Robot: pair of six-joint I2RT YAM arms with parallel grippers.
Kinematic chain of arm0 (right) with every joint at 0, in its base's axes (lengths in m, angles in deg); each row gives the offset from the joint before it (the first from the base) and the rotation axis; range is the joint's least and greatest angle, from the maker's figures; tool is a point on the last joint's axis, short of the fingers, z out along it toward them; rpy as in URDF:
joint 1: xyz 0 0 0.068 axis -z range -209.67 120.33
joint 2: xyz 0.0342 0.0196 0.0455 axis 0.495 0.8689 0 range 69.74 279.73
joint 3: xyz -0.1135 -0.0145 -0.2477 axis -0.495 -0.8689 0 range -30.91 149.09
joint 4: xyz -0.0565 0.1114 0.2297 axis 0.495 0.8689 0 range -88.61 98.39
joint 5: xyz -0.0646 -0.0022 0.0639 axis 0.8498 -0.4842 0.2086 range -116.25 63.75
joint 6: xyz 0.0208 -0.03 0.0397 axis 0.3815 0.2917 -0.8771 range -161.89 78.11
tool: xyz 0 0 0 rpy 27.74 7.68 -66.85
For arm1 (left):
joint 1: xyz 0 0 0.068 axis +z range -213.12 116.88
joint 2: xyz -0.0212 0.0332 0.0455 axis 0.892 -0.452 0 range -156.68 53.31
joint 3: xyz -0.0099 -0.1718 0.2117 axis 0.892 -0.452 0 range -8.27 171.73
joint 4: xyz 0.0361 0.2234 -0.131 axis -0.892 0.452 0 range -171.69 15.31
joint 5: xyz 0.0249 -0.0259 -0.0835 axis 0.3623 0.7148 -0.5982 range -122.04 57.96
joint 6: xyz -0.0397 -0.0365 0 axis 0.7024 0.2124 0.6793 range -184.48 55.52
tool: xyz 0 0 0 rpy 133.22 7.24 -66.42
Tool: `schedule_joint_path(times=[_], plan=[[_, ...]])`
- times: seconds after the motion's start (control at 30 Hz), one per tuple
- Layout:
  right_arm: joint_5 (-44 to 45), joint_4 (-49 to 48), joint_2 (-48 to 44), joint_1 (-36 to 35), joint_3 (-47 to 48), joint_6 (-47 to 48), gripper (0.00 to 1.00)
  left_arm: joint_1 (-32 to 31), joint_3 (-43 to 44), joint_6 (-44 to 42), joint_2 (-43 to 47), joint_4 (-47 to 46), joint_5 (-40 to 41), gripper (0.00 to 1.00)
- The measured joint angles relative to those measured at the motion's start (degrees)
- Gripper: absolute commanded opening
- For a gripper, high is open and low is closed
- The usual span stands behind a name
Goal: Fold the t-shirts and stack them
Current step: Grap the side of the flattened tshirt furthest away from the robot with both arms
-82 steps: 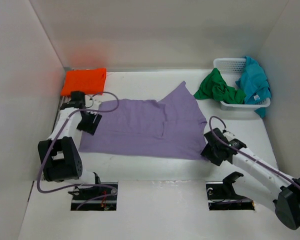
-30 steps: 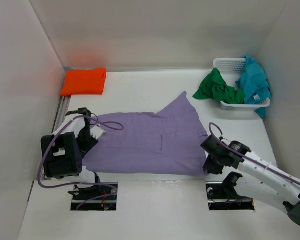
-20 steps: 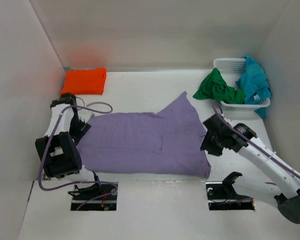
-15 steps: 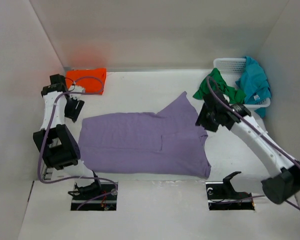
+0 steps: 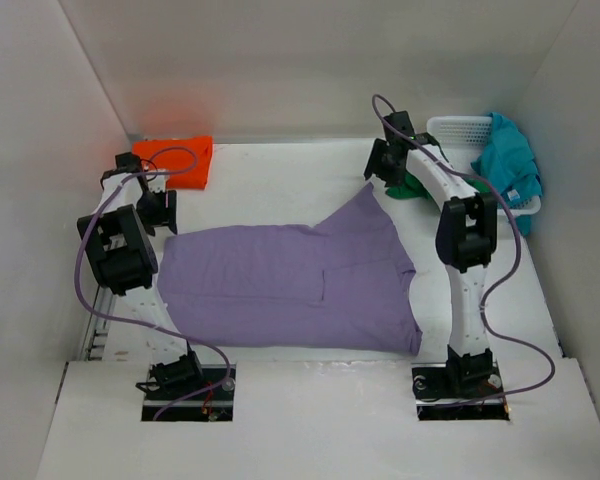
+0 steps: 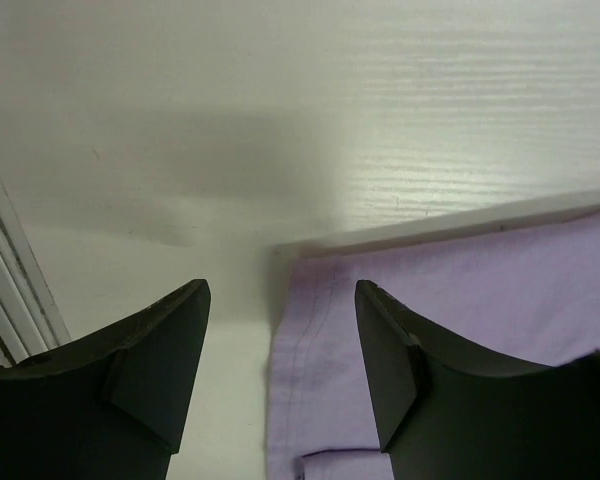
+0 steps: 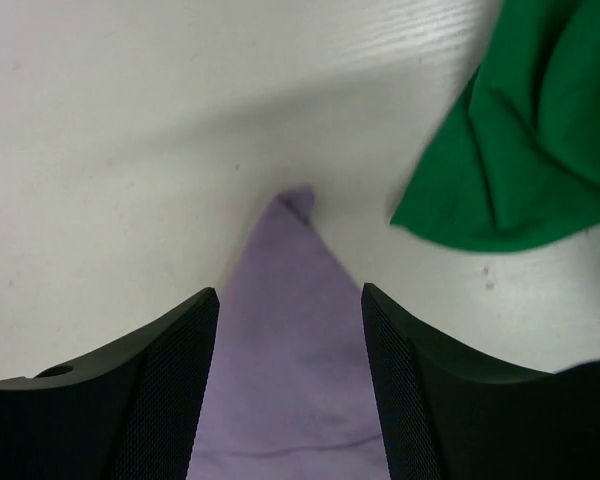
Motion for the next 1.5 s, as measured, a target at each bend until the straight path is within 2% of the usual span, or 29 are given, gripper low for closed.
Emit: schedule_joint_path(times=[0.17,0.33,0.5,0.53,0.6,0.67,0.7,0.8,0.9,1.0,1.1,1.33,1.5], plan=[[-1.9,0.0,7.6,1.7,7.0,0.0,0.64,-0.4,0.1,1.0,-0.7,-1.6,0.3,0.60],[-3.9,0.0,9.7,1.7,7.7,-0.9,0.62,-0.8,0.1,0.9,-3.1,-1.9,0.5,0.60],[-5.2,-0.6,11.2,0.9,7.7,-2.0,0.48,-1.1,0.3,1.0,-3.3,-2.1,0.3,0.57],[-5.6,-0.9,11.6,0.7,7.7,-2.4,0.43,-1.2,0.3,1.0,-3.3,-2.1,0.1,0.54],[-6.4,-1.3,11.8,0.6,7.9,-3.1,0.25,-1.2,0.4,1.0,-3.4,-2.0,-0.3,0.47],[-7.5,-1.6,11.9,0.6,8.0,-3.4,0.06,-1.1,0.4,1.0,-3.5,-1.7,-0.8,0.33],[-8.2,-1.8,12.0,0.6,8.0,-3.6,0.00,-1.2,0.5,1.0,-3.6,-1.4,-1.2,0.26],[-10.0,-2.3,12.0,0.5,8.0,-3.9,0.00,-1.3,0.5,1.0,-3.7,-0.6,-2.5,0.10],[-10.9,-4.1,11.6,0.2,6.8,-3.7,0.00,-1.4,0.5,1.0,-3.7,0.2,-4.5,0.02],[-11.3,-7.4,7.7,-0.5,-0.1,-3.3,0.00,-1.6,-0.1,0.8,-3.0,0.4,-6.9,0.00],[-11.9,-10.5,-1.2,-1.6,-11.7,-3.0,0.00,-1.9,-3.0,-0.1,0.9,0.0,-8.5,0.00],[-12.5,-18.8,-29.5,-5.5,-36.2,-3.2,0.00,-3.6,-16.1,-7.6,21.5,-2.5,-10.0,0.00],[-11.2,-23.0,-42.1,-9.4,-53.4,-4.7,0.00,-5.5,-27.8,-15.6,34.7,-2.9,-9.7,0.00]])
